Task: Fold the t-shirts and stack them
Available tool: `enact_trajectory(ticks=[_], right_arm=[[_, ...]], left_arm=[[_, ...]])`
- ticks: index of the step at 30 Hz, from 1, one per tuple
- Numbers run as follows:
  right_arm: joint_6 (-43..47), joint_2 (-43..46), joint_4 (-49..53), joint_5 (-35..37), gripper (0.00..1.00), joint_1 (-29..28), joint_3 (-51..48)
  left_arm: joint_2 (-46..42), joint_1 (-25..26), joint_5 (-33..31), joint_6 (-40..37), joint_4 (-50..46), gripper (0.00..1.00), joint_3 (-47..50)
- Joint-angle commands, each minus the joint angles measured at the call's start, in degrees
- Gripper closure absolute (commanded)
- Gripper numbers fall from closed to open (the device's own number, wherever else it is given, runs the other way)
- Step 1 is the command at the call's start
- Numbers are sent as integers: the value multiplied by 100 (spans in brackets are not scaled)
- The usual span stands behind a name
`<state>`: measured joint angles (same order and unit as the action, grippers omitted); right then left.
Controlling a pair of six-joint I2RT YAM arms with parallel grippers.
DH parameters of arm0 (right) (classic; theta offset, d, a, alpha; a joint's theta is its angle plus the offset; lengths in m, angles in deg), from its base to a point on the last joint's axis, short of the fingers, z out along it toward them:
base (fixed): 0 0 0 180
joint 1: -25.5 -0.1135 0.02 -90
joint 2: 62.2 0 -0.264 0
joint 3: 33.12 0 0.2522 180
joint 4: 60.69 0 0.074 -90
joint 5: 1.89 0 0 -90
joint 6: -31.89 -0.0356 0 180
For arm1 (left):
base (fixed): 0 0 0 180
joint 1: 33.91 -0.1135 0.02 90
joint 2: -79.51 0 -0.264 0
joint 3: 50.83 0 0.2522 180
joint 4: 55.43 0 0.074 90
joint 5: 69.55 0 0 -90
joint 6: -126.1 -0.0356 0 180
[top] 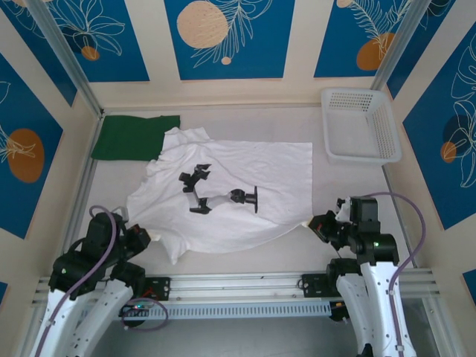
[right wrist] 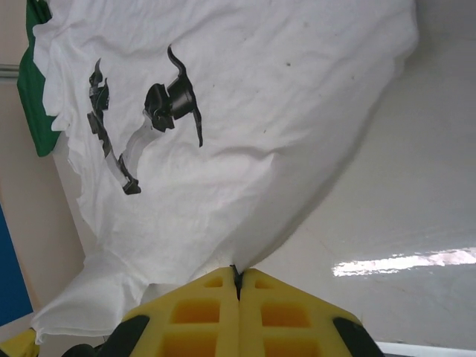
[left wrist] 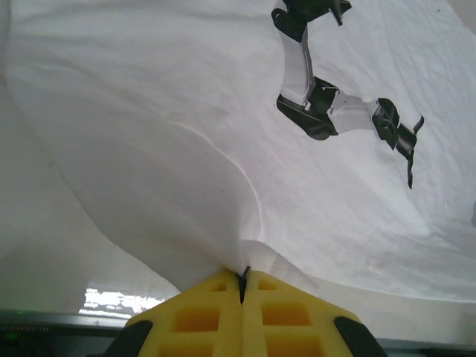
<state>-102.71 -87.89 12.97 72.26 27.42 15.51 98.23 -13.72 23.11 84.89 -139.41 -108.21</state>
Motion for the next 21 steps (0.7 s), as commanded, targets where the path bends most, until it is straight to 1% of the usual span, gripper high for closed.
enact_trajectory(ticks=[1, 2, 3, 4, 5, 6, 7, 8, 9, 11, 13, 14, 16, 18, 19, 21], right_arm=[[-237, 334, 710, 166, 100, 24, 140], [-282, 427, 794, 190, 100, 26, 162], [-348, 513, 855, 216, 100, 20, 172], [-391, 571, 924, 279, 92, 21, 169], [-430, 620, 997, 375, 76, 26, 192], [-480, 662, 1046, 503, 63, 23, 220], [-531, 699, 1074, 615, 53, 22, 265], [-585, 736, 1064, 758, 46, 25, 317], [-634, 733, 1012, 914, 40, 24, 398], [-645, 643, 681, 1118, 37, 22, 500], [-575, 327, 170, 1110, 37, 12, 573], [-527, 34, -232, 978, 38, -9, 571], [-342, -783, -869, 769, 42, -143, 623], [-102, -1862, -1364, 1037, 45, -593, 857], [30, -2366, -1509, 1321, 45, -893, 1021], [291, -3506, -1689, 2162, 45, -1546, 1559]], left_arm=[[-202, 40, 213, 213, -457, 100, -133], [-259, 43, 235, 227, -503, 96, -142], [-318, 40, 231, 235, -538, 83, -175], [-361, 44, 171, 248, -585, 67, -222], [-381, 38, 49, 252, -639, 55, -303], [-389, 44, -92, 227, -655, 48, -419], [-367, 39, -243, 197, -669, 42, -551], [-322, 41, -429, 154, -641, 31, -685], [-255, 43, -611, 87, -542, 25, -806], [-14, 38, -773, -123, -106, 26, -936], [465, 38, -530, -303, 587, 27, -914], [807, 39, -361, -405, 1006, 29, -874], [1603, 38, -273, -494, 1675, 32, -842], [2594, 39, -224, -562, 2388, 37, -892], [3016, 44, -222, -600, 2667, 40, -955], [4067, 30, -351, -639, 3147, 46, -1162]])
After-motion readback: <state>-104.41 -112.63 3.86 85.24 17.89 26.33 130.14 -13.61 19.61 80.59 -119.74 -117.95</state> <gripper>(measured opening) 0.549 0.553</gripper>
